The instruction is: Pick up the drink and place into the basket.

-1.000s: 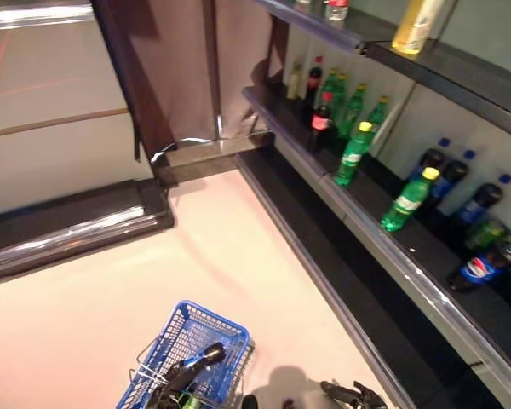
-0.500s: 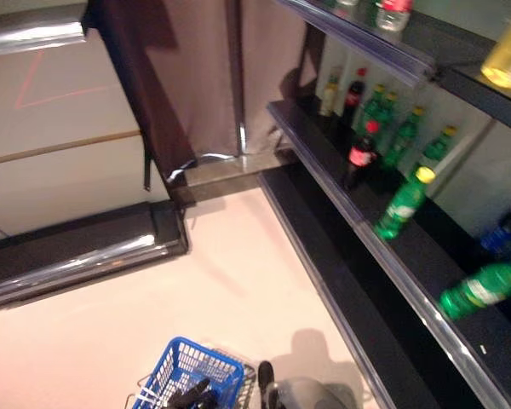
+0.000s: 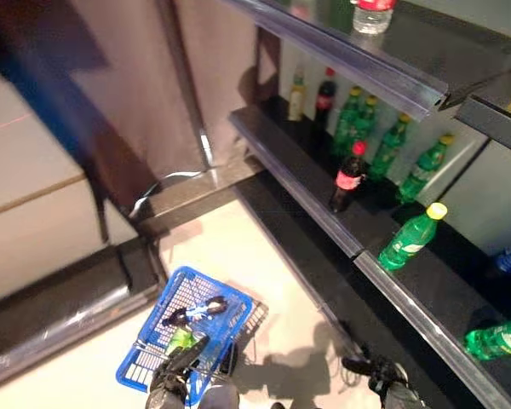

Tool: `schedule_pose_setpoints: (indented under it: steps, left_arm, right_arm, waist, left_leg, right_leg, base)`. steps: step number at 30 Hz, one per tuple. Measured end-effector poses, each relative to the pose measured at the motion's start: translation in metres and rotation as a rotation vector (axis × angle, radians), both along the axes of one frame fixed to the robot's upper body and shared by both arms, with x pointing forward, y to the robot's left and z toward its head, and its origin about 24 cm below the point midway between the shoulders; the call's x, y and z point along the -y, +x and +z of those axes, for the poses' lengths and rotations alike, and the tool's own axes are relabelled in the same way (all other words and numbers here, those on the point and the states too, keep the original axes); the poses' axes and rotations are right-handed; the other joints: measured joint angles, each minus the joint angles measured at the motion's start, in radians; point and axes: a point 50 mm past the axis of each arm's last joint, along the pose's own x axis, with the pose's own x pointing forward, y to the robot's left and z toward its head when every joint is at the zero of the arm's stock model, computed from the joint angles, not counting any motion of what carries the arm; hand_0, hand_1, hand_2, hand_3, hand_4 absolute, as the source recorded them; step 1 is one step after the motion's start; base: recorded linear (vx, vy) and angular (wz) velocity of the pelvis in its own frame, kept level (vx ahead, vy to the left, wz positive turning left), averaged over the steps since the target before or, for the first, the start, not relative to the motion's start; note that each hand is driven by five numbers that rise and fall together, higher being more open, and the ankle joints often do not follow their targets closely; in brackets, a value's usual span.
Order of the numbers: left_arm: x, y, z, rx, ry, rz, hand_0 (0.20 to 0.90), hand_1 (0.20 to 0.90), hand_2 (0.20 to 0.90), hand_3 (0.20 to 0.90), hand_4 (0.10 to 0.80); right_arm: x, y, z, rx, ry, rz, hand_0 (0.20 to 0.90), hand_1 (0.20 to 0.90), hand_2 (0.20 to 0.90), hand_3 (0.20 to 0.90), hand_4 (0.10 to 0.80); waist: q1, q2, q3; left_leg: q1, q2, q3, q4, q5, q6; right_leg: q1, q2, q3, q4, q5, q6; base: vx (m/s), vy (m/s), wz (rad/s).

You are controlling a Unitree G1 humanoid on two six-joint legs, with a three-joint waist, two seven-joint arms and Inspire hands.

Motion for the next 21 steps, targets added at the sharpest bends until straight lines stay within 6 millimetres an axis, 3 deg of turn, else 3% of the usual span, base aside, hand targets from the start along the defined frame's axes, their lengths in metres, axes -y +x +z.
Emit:
schedule_pose_setpoints:
  steps: [1, 2, 4, 6, 7, 8, 10, 12, 13, 16, 17, 19, 21]
  left_arm:
    - [-0.001, 0.0, 0.0, -0.008, 0.005, -0.032, 0.3, 0.3, 0.3, 0.2, 0.1]
    - [-0.002, 0.01, 0.002, -0.031, 0.019, -0.091, 0.3, 0.3, 0.3, 0.2, 0.1]
    - [-0.001, 0.016, 0.003, -0.044, 0.045, -0.215, 0.3, 0.3, 0.3, 0.2, 0.1]
    - [0.0, 0.01, 0.001, -0.056, 0.033, -0.211, 0.3, 0.3, 0.3, 0.2, 0.1]
    - [-0.002, 0.006, 0.0, -0.061, 0.03, -0.191, 0.3, 0.3, 0.3, 0.2, 0.1]
    - [-0.006, 0.003, -0.001, -0.066, 0.023, -0.149, 0.3, 0.3, 0.3, 0.2, 0.1]
    - [-0.013, 0.003, 0.001, -0.064, 0.04, -0.144, 0.3, 0.3, 0.3, 0.2, 0.1]
    - [-0.019, 0.0, 0.002, -0.058, 0.055, -0.139, 0.3, 0.3, 0.3, 0.2, 0.1]
    - [-0.021, -0.001, 0.003, -0.051, 0.058, -0.126, 0.3, 0.3, 0.3, 0.2, 0.1]
    - [-0.024, -0.006, 0.003, -0.051, 0.065, -0.1, 0.3, 0.3, 0.3, 0.2, 0.1]
    - [-0.029, -0.01, 0.003, -0.056, 0.069, -0.077, 0.3, 0.3, 0.3, 0.2, 0.1]
    - [-0.033, -0.014, 0.002, -0.075, 0.083, -0.058, 0.3, 0.3, 0.3, 0.2, 0.1]
    - [-0.032, -0.021, 0.001, -0.092, 0.08, -0.053, 0.3, 0.3, 0.3, 0.2, 0.1]
  right_arm:
    - [-0.004, -0.011, -0.004, -0.025, 0.012, -0.013, 0.9, 0.9, 0.9, 0.9, 0.8]
    - [-0.01, -0.028, -0.009, -0.057, 0.029, -0.031, 0.9, 0.9, 0.9, 0.9, 0.8]
    - [-0.019, -0.057, -0.016, -0.136, 0.059, -0.063, 0.9, 0.9, 0.9, 0.9, 0.8]
    - [-0.023, -0.058, -0.017, -0.136, 0.07, -0.054, 0.9, 0.9, 0.9, 0.9, 0.8]
    - [-0.017, -0.049, -0.014, -0.101, 0.052, -0.042, 0.9, 0.9, 0.9, 0.9, 0.8]
    - [-0.011, -0.04, -0.01, -0.072, 0.033, -0.021, 0.9, 0.9, 0.9, 0.9, 0.8]
    - [-0.014, -0.04, -0.011, -0.064, 0.036, -0.02, 0.9, 0.9, 0.9, 0.9, 0.8]
    - [-0.017, -0.039, -0.011, -0.061, 0.04, -0.017, 0.9, 0.9, 0.9, 0.9, 0.8]
    - [-0.019, -0.036, -0.011, -0.048, 0.044, -0.01, 0.9, 0.9, 0.9, 0.9, 0.8]
    - [-0.028, -0.029, -0.011, -0.022, 0.06, 0.005, 0.9, 0.9, 0.9, 0.9, 0.8]
    - [-0.034, -0.026, -0.012, -0.017, 0.073, 0.026, 0.9, 0.9, 0.9, 0.9, 0.8]
    - [-0.045, -0.024, -0.013, -0.015, 0.103, 0.062, 0.9, 0.9, 0.9, 0.9, 0.8]
    - [-0.047, -0.026, -0.014, -0.018, 0.114, 0.062, 0.9, 0.9, 0.9, 0.9, 0.8]
  waist:
    - [-0.005, -0.001, 0.01]
    - [-0.05, -0.042, 0.014]
    - [-0.078, -0.064, 0.014]
    - [-0.07, -0.063, 0.016]
    - [-0.053, -0.062, 0.016]
    - [-0.042, -0.064, 0.015]
    - [-0.054, -0.064, 0.015]
    - [-0.039, -0.069, 0.012]
    - [-0.023, -0.069, 0.012]
    - [0.013, -0.075, 0.008]
    - [0.03, -0.089, -0.001]
    - [0.024, -0.097, -0.015]
    - [0.021, -0.075, -0.041]
  left_leg:
    - [0.022, -0.006, 0.028, 0.014, 0.031, -0.077]
    - [0.024, -0.068, 0.046, 0.039, 0.016, -0.034]
    - [0.058, -0.104, 0.074, 0.045, -0.02, 0.024]
    - [0.088, -0.116, 0.149, 0.038, -0.044, 0.058]
    - [0.102, -0.119, 0.244, 0.02, -0.051, 0.069]
    - [0.11, -0.125, 0.307, 0.014, -0.061, 0.08]
    - [0.111, -0.126, 0.323, 0.016, -0.075, 0.096]
    - [0.112, -0.124, 0.374, 0.014, -0.08, 0.102]
    - [0.11, -0.119, 0.432, 0.01, -0.08, 0.104]
    - [0.11, -0.119, 0.495, 0.013, -0.086, 0.101]
    - [0.109, -0.12, 0.499, 0.018, -0.088, 0.09]
    - [0.109, -0.112, 0.458, 0.024, -0.085, 0.067]
    - [0.106, -0.083, 0.447, 0.026, -0.083, 0.036]
  right_leg:
    - [0.002, -0.005, -0.054, 0.045, -0.047, 0.014]
    - [-0.022, -0.048, -0.169, 0.14, -0.096, 0.034]
    - [-0.106, -0.111, -0.256, 0.33, -0.148, 0.075]
    - [-0.191, -0.208, -0.353, 0.347, -0.179, 0.076]
    - [-0.25, -0.273, -0.434, 0.321, -0.164, 0.094]
    - [-0.299, -0.32, -0.481, 0.262, -0.133, 0.116]
    - [-0.322, -0.328, -0.479, 0.27, -0.119, 0.136]
    - [-0.318, -0.325, -0.488, 0.303, -0.115, 0.136]
    - [-0.308, -0.328, -0.509, 0.3, -0.113, 0.133]
    - [-0.224, -0.344, -0.564, 0.156, -0.093, 0.125]
    - [-0.187, -0.35, -0.57, 0.073, -0.057, 0.125]
    - [-0.14, -0.339, -0.57, -0.018, 0.054, 0.164]
    - [-0.125, -0.304, -0.575, -0.06, 0.072, 0.139]
  base:
    - [0.218, 0.301, -0.7]
    - [0.224, 0.296, -0.24]
    - [0.163, 0.296, -0.27]
    - [-0.012, 0.226, -1.51]
    - [-0.094, 0.22, -2.33]
    - [-0.086, 0.154, -1.87]
    - [-0.107, 0.096, -0.85]
    - [-0.131, -0.013, -0.57]
    - [-0.086, -0.089, -0.7]
    - [-0.11, -0.178, -0.84]
    - [-0.092, -0.221, -0.66]
    - [-0.081, -0.287, -0.35]
    - [-0.04, -0.172, -0.07]
